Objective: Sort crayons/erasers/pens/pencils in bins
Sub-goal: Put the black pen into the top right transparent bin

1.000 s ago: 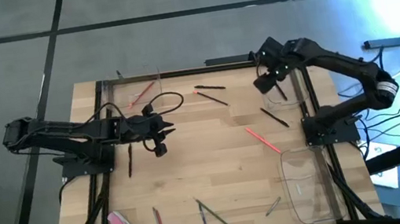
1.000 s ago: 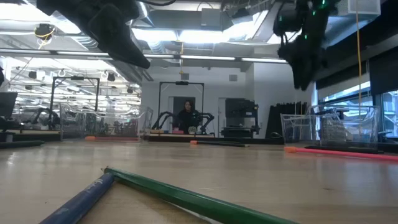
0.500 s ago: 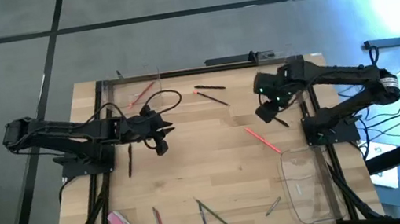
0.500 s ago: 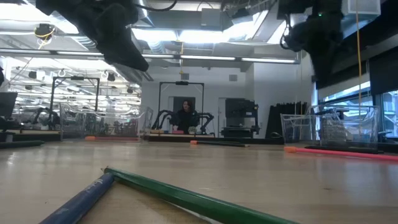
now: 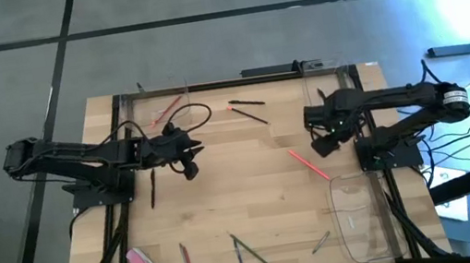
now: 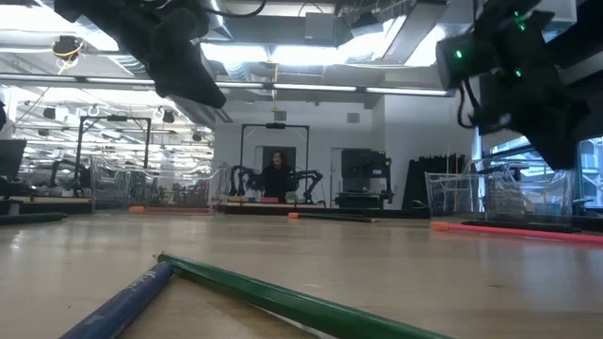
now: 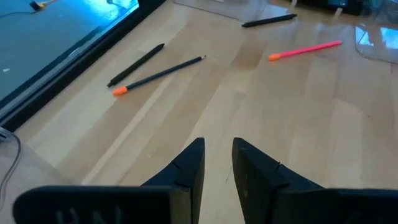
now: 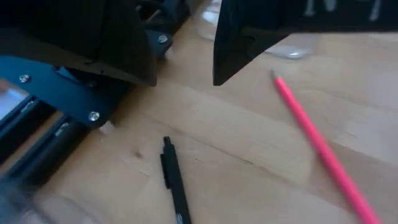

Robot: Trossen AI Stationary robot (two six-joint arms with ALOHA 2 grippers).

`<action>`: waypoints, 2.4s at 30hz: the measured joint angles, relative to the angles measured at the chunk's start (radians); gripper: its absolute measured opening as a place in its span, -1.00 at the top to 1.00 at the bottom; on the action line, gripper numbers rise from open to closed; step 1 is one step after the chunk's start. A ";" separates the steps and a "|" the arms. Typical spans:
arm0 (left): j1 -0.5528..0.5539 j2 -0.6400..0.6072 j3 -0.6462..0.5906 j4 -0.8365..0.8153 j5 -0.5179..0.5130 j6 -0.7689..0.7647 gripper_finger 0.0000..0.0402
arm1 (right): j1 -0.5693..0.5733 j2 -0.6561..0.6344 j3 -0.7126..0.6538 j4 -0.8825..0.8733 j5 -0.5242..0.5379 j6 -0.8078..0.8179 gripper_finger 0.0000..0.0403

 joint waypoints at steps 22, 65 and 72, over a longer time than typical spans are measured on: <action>0.030 0.000 0.000 0.005 -0.074 -0.047 0.63 | -0.049 -0.001 -0.260 0.321 0.120 -0.225 0.21; 0.030 0.000 0.000 0.007 -0.073 -0.052 0.63 | -0.049 -0.002 -0.287 0.454 -0.007 -0.361 0.21; 0.030 0.000 0.000 0.007 -0.073 -0.052 0.63 | -0.050 0.001 -0.289 0.452 0.006 -0.363 0.21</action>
